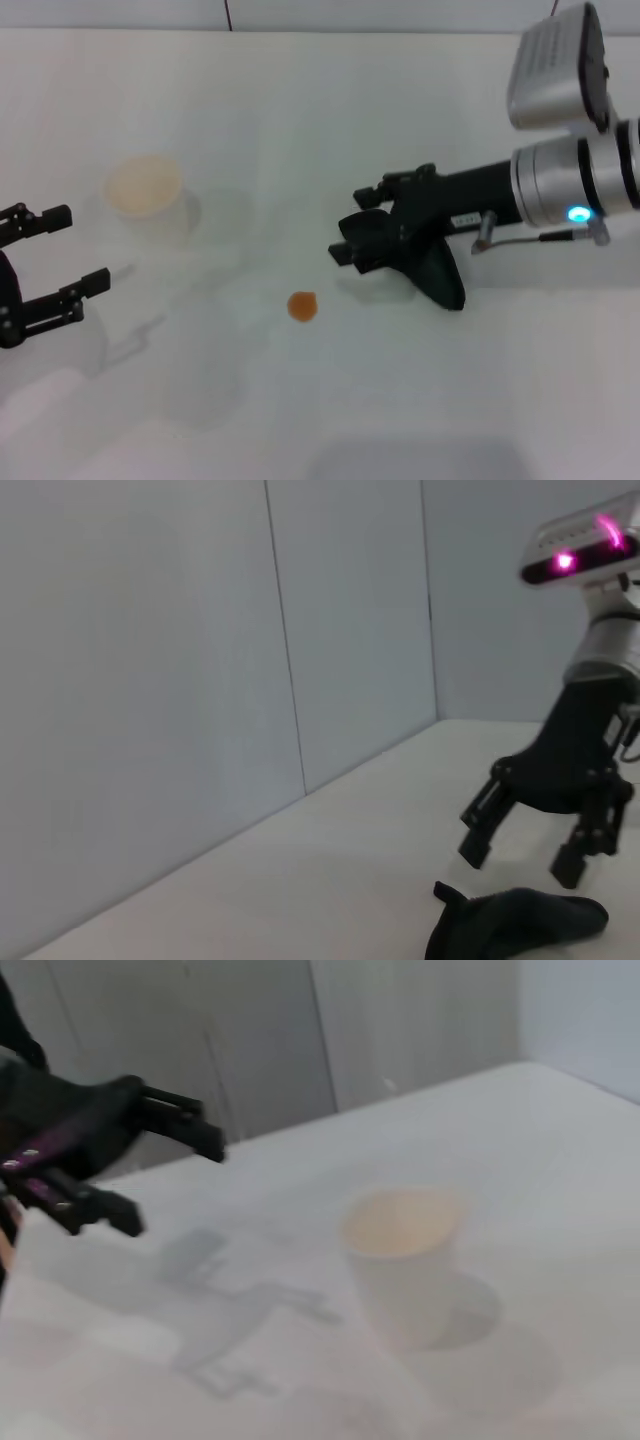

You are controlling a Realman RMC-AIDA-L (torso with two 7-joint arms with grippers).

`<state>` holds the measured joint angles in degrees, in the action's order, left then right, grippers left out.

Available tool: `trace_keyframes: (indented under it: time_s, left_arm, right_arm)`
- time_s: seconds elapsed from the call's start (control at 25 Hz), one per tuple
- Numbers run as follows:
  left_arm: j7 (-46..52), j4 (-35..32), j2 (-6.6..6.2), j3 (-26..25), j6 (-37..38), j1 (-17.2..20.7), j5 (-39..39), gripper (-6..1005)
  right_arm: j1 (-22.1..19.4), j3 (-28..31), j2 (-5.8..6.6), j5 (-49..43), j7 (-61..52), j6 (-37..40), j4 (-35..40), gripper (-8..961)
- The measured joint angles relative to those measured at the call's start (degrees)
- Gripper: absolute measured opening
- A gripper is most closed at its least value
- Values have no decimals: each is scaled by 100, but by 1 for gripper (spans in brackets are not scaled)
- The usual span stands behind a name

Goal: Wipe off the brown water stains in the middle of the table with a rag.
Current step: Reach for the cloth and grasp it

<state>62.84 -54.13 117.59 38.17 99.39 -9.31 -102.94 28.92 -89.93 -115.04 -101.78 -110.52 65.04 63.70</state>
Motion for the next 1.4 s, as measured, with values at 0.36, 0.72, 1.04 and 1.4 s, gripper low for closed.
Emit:
trace_keyframes:
  time_s: [0.36,0.72,1.04,1.4]
  left_arm:
    - [-25,9,18,-20,-25,-9,-7,767]
    - [-36,0,18,-22,-40,-18,-13,767]
    - [-36,-1,34,3,-85,-18,-16,766]
    - [-44,-9,51,15,-87,-44,-79,766]
  right_arm:
    - [436,120,-8,-928,-726,34,12,830]
    - [398,212,-14,-1475,-1127,-26,30,820]
    - [310,218,-28,-1565,-1149,-54,-94,791]
    - [232,138,-45,-1560,-1153,-194,-288,779]
